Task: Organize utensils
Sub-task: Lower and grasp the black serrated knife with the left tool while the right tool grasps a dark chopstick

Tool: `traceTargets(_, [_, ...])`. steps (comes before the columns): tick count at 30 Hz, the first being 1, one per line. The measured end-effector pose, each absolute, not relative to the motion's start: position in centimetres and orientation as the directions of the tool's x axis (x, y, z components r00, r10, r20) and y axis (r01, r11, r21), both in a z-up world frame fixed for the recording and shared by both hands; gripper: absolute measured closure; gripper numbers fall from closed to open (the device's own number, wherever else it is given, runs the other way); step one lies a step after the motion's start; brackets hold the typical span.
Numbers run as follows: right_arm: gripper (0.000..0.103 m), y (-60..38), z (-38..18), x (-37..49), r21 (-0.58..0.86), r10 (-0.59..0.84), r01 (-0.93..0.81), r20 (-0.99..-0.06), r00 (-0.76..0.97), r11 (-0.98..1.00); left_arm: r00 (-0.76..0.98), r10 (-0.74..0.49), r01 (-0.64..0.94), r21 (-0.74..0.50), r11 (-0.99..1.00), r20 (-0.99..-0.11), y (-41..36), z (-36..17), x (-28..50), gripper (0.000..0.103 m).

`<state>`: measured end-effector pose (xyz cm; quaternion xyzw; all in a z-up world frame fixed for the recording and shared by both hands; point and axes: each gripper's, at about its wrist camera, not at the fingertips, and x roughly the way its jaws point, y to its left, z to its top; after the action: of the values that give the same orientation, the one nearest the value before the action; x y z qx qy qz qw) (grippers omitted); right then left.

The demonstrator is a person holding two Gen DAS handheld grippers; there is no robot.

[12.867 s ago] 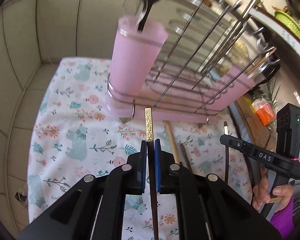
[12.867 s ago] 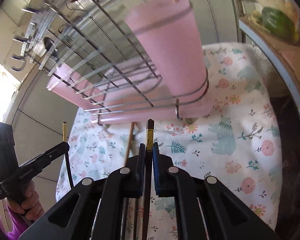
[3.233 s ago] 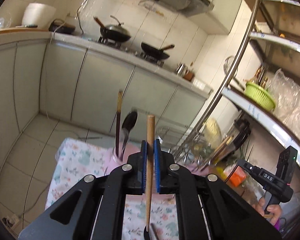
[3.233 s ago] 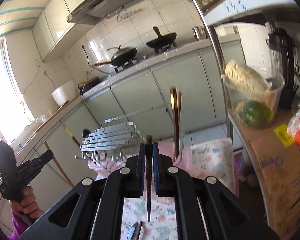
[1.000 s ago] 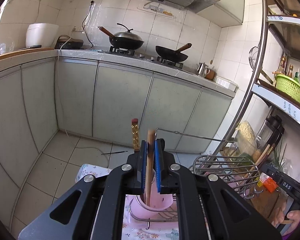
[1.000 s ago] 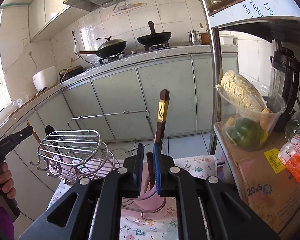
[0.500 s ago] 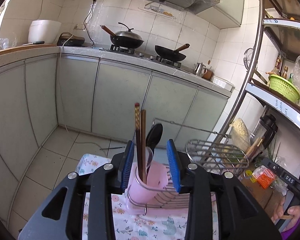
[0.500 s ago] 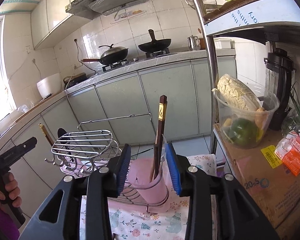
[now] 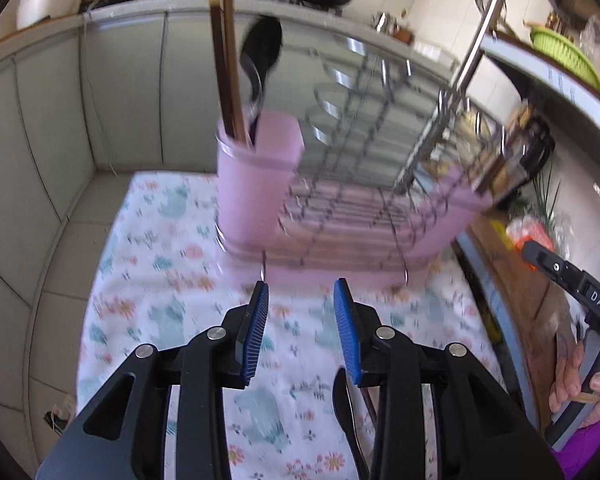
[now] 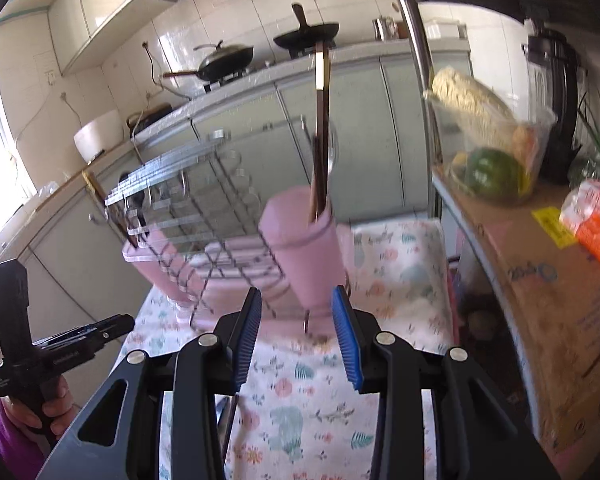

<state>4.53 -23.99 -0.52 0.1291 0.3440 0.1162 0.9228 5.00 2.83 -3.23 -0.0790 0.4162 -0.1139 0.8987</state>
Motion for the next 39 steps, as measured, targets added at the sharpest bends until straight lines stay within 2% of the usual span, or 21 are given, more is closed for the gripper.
traceTargets(15, [0.067,-20.9,-7.7,3.3,0.337,0.355,-0.143,-0.739,0.573,0.931,0.386,-0.301,0.157,-0.259,0.953,-0.872,-0.2,-11.5,3.7,0.069])
traceTargets(28, [0.067,-21.6,-8.3,3.1,0.367,0.379,-0.14,-0.738,0.558,0.92,0.308,-0.266,0.206,-0.208,0.956,-0.914,-3.1,-13.2,3.6,0.069])
traceTargets(39, [0.067,-22.0,-8.6,3.2,0.38,0.39,-0.138,-0.738,0.55,0.915,0.326,-0.189,0.228,-0.117,0.967,-0.926,-4.9,-13.8,4.0,0.069])
